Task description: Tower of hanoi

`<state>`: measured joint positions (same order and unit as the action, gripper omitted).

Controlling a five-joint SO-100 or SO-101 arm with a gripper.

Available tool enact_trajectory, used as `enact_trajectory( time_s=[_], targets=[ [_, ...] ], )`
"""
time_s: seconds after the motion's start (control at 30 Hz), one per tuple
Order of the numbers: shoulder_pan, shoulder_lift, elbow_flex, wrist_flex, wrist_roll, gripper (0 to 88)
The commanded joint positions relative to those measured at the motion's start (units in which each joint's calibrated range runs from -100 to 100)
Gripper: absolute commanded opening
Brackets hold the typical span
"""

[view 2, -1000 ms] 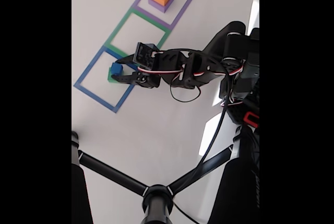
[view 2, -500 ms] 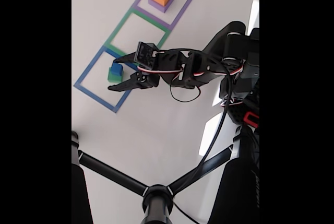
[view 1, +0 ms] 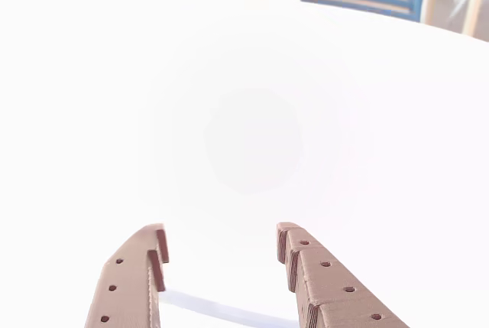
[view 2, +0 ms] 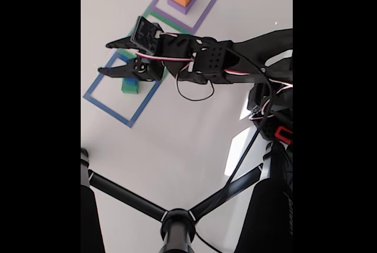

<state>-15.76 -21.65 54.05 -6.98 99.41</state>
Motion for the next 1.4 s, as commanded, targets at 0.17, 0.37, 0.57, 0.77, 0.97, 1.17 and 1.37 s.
enact_trajectory(
  time_s=[0.17,0.37,0.57,0.77,0.97,1.17,1.37],
  targets=[
    [6.9,-15.0,-29.6,55.6,0.6,3.7],
    [13.0,-14.7,-49.7,79.5,0.6,3.0],
    [21.3,-14.8,-57.7,89.5,0.6,3.2],
    [27.3,-17.4,-58.0,92.2,0.6,3.8],
    [34.5,-20.1,-57.0,95.6,0.6,4.4],
    [40.9,-23.9,-52.5,97.3,0.6,6.7],
    [44.3,-26.4,-46.4,94.4,0.6,23.0]
  ],
)
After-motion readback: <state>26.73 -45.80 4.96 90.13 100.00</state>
